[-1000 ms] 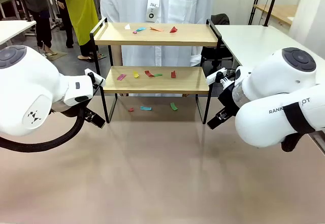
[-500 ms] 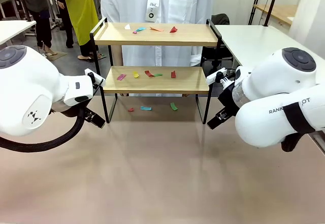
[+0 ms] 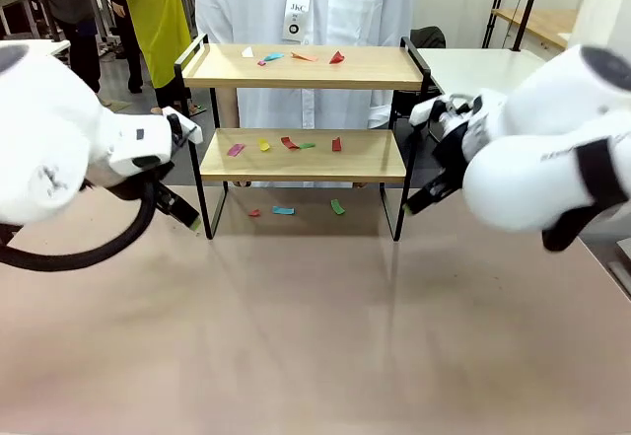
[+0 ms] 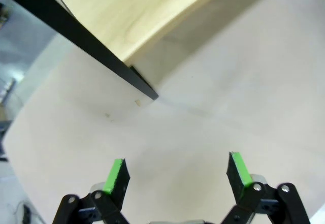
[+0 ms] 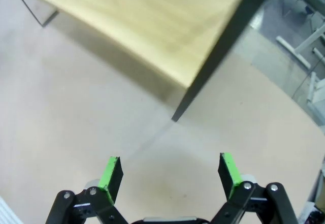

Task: Clean the shelf.
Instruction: Pick up the Duster handed by the human.

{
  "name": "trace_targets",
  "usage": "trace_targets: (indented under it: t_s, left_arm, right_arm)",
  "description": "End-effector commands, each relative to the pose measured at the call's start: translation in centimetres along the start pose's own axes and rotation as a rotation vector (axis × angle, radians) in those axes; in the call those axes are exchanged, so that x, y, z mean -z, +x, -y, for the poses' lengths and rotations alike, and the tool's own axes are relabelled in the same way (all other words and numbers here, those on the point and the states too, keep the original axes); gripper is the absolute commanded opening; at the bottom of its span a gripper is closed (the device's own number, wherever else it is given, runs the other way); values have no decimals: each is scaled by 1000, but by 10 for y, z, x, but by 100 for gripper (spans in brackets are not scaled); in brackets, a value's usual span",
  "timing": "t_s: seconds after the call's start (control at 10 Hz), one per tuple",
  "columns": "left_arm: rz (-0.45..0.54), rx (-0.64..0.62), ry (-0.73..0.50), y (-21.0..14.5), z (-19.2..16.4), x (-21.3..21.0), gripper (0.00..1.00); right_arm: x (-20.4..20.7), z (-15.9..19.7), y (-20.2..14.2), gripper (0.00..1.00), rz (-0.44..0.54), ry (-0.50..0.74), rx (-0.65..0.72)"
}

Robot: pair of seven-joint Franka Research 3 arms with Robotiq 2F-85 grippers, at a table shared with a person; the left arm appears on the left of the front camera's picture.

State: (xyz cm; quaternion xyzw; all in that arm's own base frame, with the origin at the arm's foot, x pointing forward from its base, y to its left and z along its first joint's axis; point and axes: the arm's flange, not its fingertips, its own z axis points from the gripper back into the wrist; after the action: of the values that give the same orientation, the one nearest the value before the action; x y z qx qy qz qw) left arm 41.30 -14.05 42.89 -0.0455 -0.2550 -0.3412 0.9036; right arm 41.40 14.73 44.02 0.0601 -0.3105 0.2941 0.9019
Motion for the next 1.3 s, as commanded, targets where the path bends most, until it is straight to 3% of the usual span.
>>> trace_targets:
  t_s: [0.0,0.2,0.3,0.6,0.8,0.9,1.2]
  left_arm:
    - [22,84,-131,-5,-42,-35,100]
    - [126,173,-276,-19,-78,-58,100]
    - [193,279,-375,-30,-101,-62,100]
    - [388,388,-487,-59,-160,-58,100]
    - [441,396,-397,-66,-159,-53,100]
    - [419,371,-428,-71,-155,-73,100]
    - [419,371,-428,-71,-155,-73,100]
  right_arm:
    - [-42,52,-14,100,81,121,-30]
    - [-67,103,-33,100,189,224,-105]
    - [-73,127,-46,100,238,249,-123]
    - [-71,198,-82,100,393,348,-225]
    - [-60,208,-89,100,441,375,-242]
    - [-86,196,-99,100,381,295,-215]
    - [-86,196,-99,100,381,295,-215]
